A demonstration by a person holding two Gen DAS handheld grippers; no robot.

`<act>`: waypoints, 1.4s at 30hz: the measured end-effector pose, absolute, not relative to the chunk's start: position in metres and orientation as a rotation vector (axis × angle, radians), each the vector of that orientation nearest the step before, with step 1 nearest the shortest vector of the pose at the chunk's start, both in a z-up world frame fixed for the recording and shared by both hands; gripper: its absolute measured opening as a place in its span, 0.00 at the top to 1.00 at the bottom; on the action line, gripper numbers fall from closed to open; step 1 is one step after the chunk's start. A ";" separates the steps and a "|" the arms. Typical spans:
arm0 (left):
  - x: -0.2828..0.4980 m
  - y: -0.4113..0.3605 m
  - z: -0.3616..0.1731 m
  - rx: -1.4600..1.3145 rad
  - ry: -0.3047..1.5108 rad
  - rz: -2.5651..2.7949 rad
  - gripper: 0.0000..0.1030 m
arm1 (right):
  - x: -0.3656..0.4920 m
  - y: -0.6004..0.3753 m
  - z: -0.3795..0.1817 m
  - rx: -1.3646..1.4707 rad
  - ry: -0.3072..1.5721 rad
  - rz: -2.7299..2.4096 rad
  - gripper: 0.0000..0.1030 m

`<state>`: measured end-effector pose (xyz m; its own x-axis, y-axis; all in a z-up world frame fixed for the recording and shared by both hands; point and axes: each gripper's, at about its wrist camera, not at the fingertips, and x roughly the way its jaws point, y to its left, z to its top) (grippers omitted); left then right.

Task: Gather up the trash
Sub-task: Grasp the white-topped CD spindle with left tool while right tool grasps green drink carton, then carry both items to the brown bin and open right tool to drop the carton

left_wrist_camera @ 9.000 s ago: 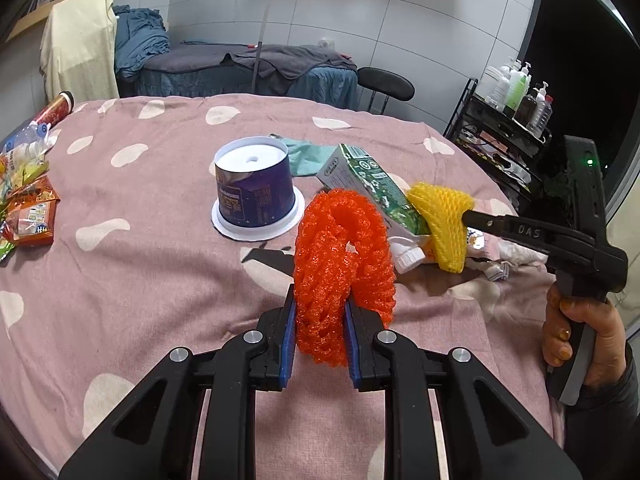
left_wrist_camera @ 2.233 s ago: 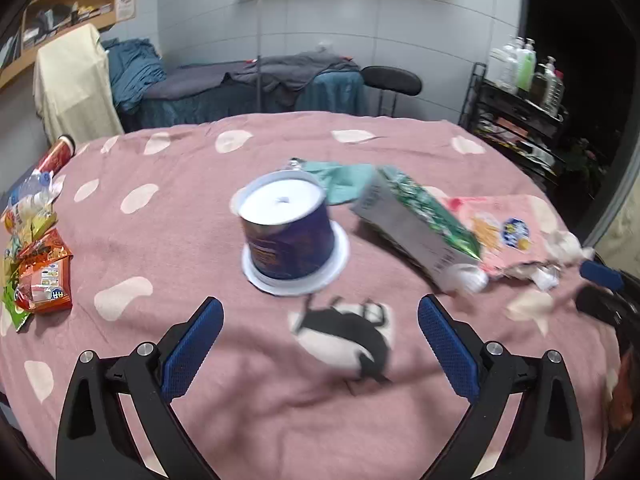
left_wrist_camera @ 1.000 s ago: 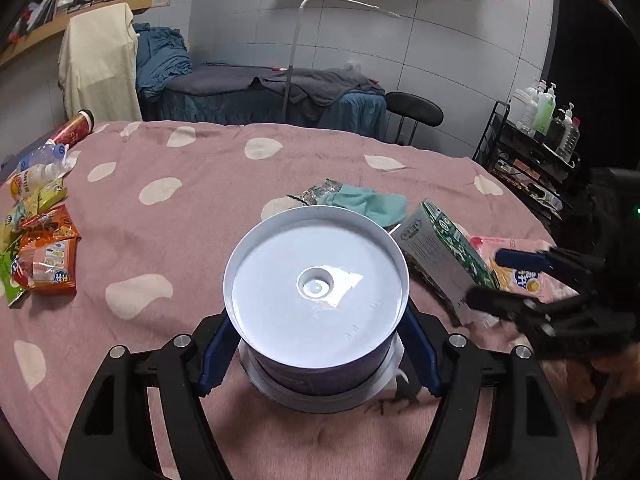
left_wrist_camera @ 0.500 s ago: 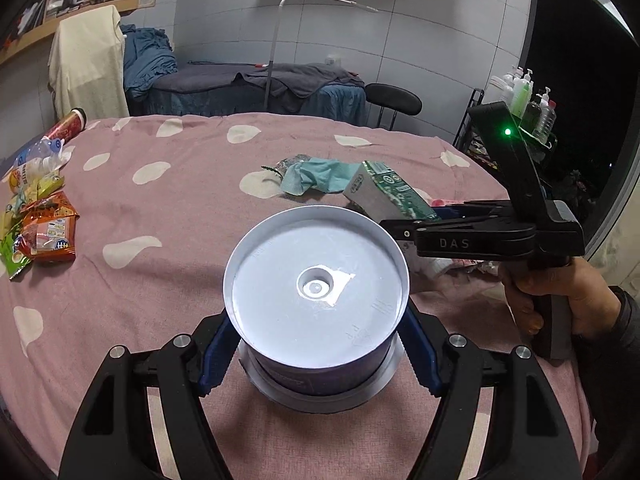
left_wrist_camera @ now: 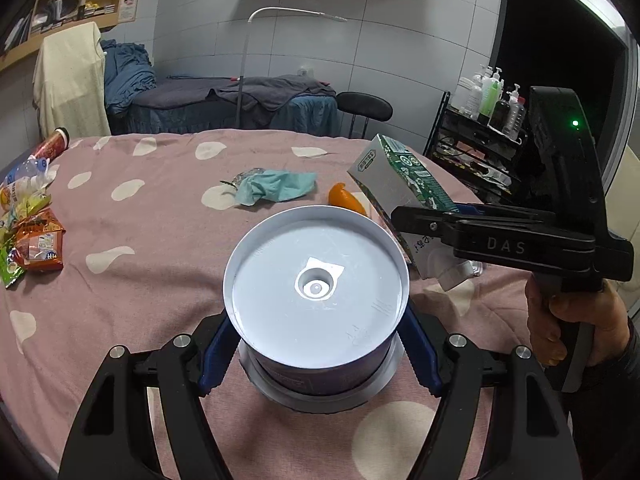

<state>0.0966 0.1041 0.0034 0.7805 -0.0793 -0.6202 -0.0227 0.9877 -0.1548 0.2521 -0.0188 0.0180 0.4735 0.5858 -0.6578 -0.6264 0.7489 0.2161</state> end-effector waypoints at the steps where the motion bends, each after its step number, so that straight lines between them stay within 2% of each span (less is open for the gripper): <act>1: 0.095 0.099 0.005 -0.154 0.672 -0.042 0.30 | 0.248 -0.028 0.021 -0.037 0.773 0.737 0.52; 21: 0.098 -0.023 0.011 -0.022 0.674 -0.332 0.30 | 0.191 -0.228 0.016 0.275 0.701 0.397 0.52; 42: 0.111 -0.120 0.005 0.088 0.722 -0.545 0.30 | 0.151 -0.397 -0.065 0.441 0.793 -0.132 0.51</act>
<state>0.1115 -0.1199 0.0053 0.6184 -0.4429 -0.6491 0.5025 0.8580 -0.1067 0.1514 -0.3974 -0.0647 0.6992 0.0484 -0.7133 0.2770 0.9014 0.3327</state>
